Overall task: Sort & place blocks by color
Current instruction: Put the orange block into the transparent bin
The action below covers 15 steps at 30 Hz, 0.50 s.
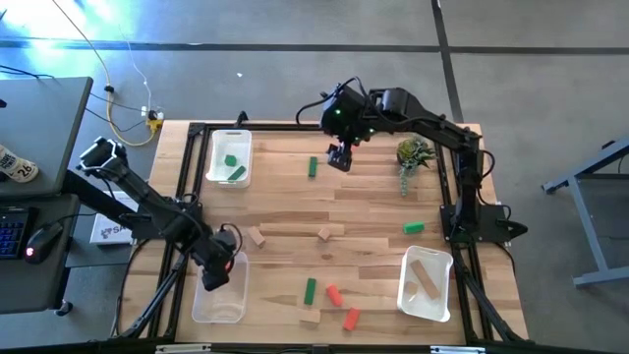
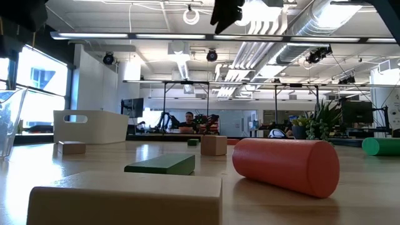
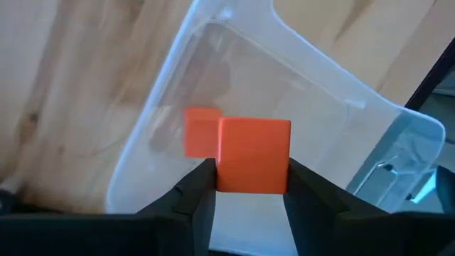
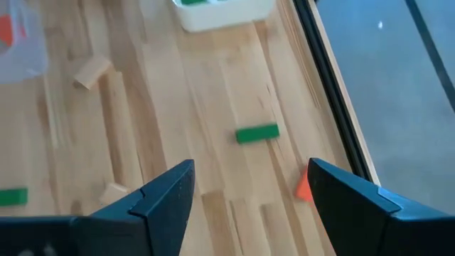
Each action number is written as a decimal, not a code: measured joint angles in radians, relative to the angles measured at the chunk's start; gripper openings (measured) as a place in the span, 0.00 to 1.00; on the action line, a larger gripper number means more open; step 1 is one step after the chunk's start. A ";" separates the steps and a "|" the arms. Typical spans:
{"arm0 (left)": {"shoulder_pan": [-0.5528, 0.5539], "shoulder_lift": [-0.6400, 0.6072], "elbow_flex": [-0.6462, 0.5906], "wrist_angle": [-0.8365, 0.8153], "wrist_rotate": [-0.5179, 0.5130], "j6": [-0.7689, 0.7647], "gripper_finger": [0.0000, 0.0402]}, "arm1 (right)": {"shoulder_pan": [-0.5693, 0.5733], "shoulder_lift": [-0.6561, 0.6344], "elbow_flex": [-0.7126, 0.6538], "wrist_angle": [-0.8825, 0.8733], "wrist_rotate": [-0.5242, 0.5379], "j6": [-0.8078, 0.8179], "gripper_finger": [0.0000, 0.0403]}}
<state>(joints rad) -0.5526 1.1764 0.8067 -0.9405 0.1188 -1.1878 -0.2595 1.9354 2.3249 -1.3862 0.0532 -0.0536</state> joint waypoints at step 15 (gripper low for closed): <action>0.011 0.006 -0.047 0.077 -0.001 -0.017 0.34 | -0.062 0.000 0.000 -0.040 0.000 -0.013 0.65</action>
<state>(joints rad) -0.5416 1.1820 0.7601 -0.8632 0.1183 -1.2045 -0.3214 1.9350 2.3249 -1.4261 0.0532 -0.0669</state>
